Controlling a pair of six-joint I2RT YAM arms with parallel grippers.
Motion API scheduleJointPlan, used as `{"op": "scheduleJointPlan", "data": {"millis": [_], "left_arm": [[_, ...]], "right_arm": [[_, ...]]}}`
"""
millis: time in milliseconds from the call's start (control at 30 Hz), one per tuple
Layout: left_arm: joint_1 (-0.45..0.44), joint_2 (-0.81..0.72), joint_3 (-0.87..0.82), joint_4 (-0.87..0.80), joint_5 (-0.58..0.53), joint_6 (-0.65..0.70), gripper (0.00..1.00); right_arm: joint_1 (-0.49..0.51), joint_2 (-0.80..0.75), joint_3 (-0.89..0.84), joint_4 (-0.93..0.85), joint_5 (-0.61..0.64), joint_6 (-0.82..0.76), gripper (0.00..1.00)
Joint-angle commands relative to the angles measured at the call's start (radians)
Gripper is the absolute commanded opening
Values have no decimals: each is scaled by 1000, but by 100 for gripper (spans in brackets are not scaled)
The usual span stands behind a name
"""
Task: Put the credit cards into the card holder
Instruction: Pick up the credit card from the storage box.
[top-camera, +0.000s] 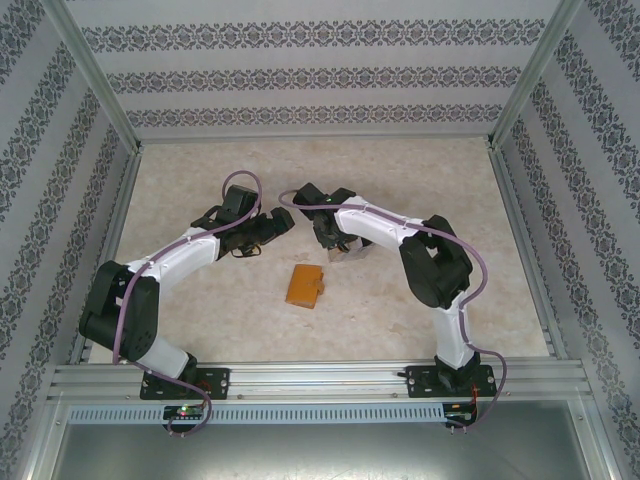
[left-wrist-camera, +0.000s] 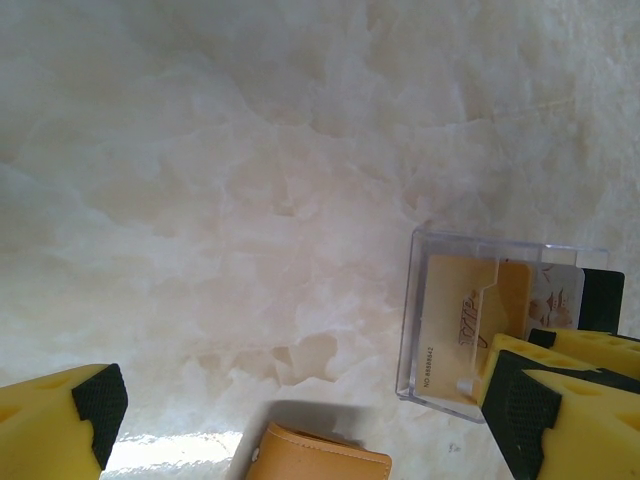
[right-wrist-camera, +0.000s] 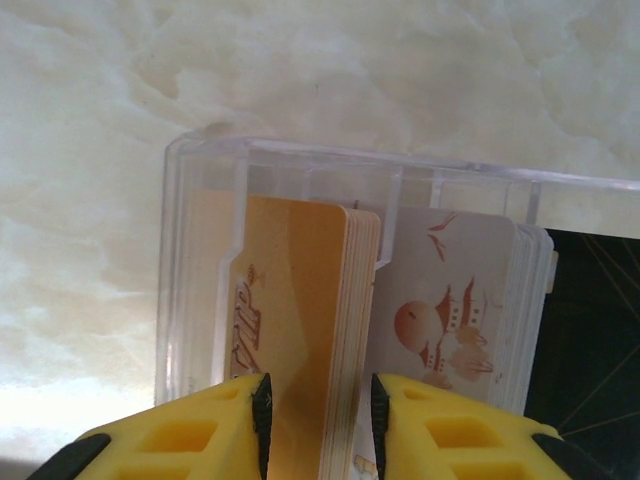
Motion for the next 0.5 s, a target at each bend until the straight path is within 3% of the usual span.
{"op": "scheduleJointPlan", "data": {"millis": [0,167,467], "left_arm": [[13,8,18,-20,4,-9,99],[12,11,17,-21,4,-7,99],[13,10,17,-19,6,-9,99]], "right_arm": [[15,28,23,-52,106,3,34],[18,-5,12,-40,176,3,34],[15,-31,0,-41,181,8,28]]}}
